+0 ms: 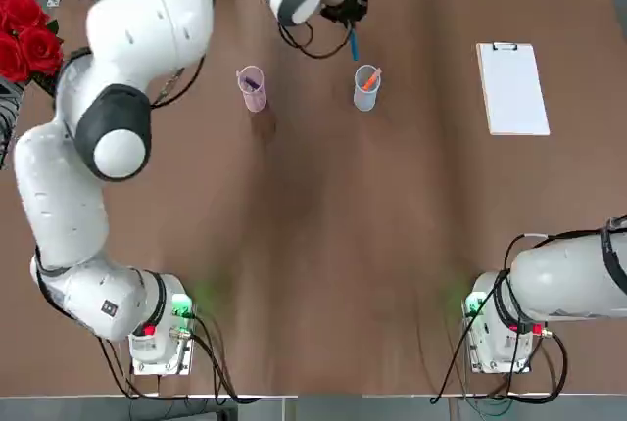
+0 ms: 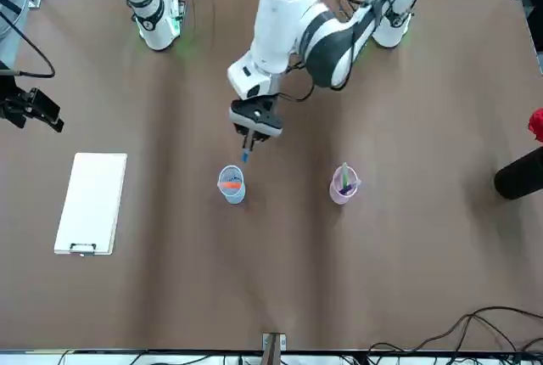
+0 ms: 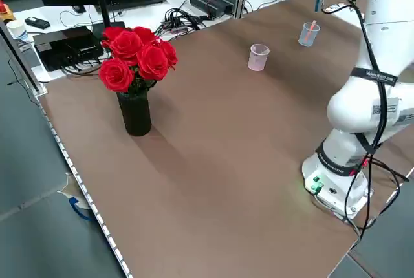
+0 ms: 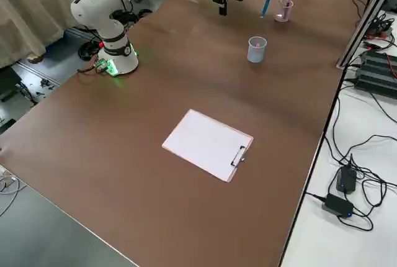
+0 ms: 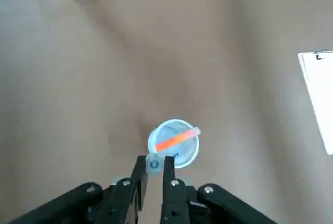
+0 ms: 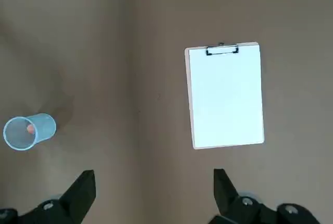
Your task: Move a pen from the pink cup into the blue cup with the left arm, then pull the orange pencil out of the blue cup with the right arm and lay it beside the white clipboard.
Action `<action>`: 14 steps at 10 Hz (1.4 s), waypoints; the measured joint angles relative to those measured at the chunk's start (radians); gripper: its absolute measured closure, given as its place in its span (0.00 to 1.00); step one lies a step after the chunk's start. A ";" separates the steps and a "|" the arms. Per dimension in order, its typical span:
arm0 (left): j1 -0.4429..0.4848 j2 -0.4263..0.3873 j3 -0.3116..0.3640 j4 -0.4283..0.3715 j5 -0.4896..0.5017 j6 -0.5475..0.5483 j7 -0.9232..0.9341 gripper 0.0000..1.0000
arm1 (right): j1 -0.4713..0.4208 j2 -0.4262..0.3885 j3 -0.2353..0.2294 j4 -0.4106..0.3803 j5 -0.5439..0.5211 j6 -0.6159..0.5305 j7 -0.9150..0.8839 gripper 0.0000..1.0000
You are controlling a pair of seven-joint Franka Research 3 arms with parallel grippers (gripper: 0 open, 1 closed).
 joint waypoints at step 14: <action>-0.193 0.180 0.189 0.079 0.000 0.097 -0.071 0.72 | 0.000 0.000 0.003 0.000 0.000 -0.001 0.000 0.00</action>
